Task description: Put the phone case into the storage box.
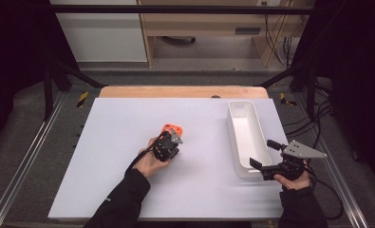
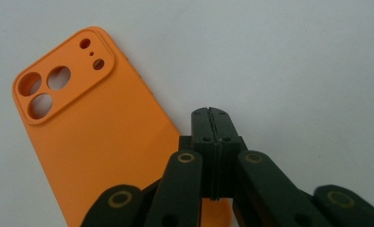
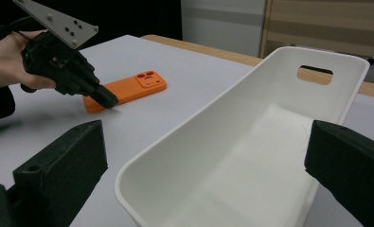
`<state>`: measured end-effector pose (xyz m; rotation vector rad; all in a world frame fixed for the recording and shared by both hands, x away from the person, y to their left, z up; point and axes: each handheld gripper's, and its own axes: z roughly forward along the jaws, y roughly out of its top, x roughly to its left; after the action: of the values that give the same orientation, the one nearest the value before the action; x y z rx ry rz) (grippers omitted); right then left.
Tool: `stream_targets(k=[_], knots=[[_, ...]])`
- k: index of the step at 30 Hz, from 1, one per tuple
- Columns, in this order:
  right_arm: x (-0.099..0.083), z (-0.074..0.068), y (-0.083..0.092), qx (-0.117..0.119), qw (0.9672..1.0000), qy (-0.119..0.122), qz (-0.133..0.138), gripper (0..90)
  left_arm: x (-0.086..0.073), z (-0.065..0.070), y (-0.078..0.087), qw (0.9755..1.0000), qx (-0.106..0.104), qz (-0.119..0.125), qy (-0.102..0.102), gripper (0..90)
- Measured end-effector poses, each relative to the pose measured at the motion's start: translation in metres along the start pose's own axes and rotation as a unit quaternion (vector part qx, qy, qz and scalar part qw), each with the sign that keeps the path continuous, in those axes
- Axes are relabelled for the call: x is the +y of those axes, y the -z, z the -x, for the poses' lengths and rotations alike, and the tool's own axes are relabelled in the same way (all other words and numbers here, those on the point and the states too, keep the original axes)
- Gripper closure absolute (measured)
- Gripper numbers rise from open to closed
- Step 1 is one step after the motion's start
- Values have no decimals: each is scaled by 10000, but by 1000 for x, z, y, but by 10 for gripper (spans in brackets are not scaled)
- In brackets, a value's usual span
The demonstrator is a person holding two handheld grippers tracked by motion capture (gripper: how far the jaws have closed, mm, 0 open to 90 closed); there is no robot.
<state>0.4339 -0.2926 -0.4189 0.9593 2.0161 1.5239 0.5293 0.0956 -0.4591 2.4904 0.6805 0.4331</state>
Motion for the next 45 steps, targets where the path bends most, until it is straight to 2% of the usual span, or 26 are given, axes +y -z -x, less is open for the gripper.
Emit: stream_targets(k=[12, 16, 17, 18, 19, 21, 23, 24, 25, 27, 29, 31, 39, 45], knots=[[0, 0, 0, 7, 10000, -2, -13, 4, -5, -3, 5, 10000, -4, 62, 50, 898], [0, 0, 0, 6, 10000, -9, -5, 4, -6, -1, 14, 9995, -36, 286, 103, 884], [0, 0, 0, 7, 10000, -7, -6, 4, -8, -1, 21, 9989, -64, 429, 174, 876], [0, 0, 0, 8, 10000, 4, 0, 4, -8, -1, 21, 9989, -64, 429, 174, 867], [0, 0, 0, 9, 10000, -2, -2, 4, -10, -3, 27, 9979, -88, 572, 275, 854], [0, 0, 0, 12, 10000, -1, -6, 4, -10, -3, 30, 9976, -83, 616, 319, 817], [0, 0, 0, 14, 10000, 9, 3, 4, -13, -6, 39, 9955, -104, 849, 413, 759], [0, 0, 0, 14, 10000, 9, 3, 4, -13, -6, 39, 9955, -104, 849, 413, 725], [0, 0, 0, 8, 10000, -13, 10, 4, -15, -8, 46, 9944, -22, 932, 495, 699], [0, 0, 1, 6, 10000, -12, 14, 4, -16, -9, 48, 9934, -28, 994, 566, 680], [0, 0, 1, 14, 10000, -12, 25, 4, -19, -12, 54, 9919, 40, 1111, 612, 597], [0, 0, 1, 12, 10000, -19, 30, 4, -21, -14, 61, 9897, 47, 1255, 693, 515], [0, 0, 2, 12, 10000, -16, 46, 4, -22, -17, 82, 9807, 155, 1718, 921, 289], [1, 0, 2, 14, 10000, -20, 42, 4, -20, -19, 90, 9762, 302, 1882, 1034, 151]])
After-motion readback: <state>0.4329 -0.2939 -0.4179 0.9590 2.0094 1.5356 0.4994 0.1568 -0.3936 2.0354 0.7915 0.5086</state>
